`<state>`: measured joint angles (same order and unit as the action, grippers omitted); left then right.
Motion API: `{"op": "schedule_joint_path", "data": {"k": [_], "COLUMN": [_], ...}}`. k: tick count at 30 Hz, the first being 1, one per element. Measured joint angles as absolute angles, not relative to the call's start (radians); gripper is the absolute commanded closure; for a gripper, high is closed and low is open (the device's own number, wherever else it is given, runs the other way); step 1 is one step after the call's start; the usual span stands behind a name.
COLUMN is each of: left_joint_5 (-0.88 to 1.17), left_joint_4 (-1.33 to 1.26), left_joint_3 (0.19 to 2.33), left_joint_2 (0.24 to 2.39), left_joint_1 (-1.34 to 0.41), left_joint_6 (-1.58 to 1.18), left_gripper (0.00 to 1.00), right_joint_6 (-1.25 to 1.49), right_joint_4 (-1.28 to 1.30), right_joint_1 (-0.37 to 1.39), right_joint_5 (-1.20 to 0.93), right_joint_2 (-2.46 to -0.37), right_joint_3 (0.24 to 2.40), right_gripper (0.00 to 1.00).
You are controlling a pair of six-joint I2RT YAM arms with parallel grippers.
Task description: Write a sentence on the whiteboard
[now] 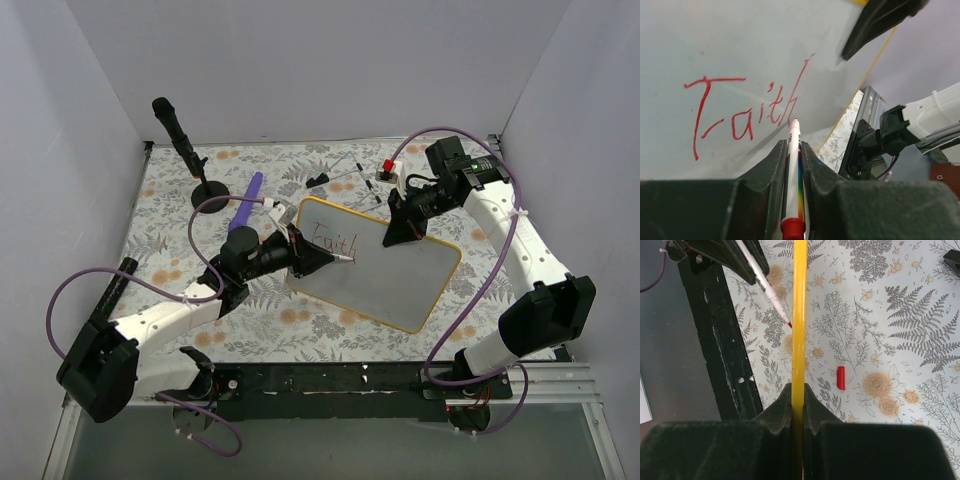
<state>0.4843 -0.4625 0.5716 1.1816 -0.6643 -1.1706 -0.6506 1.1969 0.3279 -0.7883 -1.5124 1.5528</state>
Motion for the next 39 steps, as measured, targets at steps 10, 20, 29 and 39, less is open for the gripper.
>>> {"op": "schedule_joint_path", "data": {"k": [10,20,29,39], "left_joint_5": [0.475,0.400,0.336,0.309], "left_joint_4": [-0.375,-0.325,-0.329,-0.335], "left_joint_3": [0.586,0.553,0.448,0.400], "left_joint_2": [0.945,0.817,0.655,0.587], "left_joint_1": [-0.651,-0.639,-0.637,-0.637], "left_joint_6": [-1.155,-1.159,-1.219,-1.265], "left_gripper": [1.00,1.00,1.00,1.00], "right_joint_6": [-0.654,-0.654,-0.657,-0.668], "right_joint_4": [1.197,1.196,1.196,1.200], "right_joint_1": [0.328,0.328,0.328,0.328], "right_joint_5": [-0.791,-0.793,-0.794,-0.800], "right_joint_2": [-1.512,-1.512,-1.507,-1.502], "right_joint_3": [1.552,1.541,1.530,1.520], "right_gripper": [0.99,0.99,0.99,0.99]}}
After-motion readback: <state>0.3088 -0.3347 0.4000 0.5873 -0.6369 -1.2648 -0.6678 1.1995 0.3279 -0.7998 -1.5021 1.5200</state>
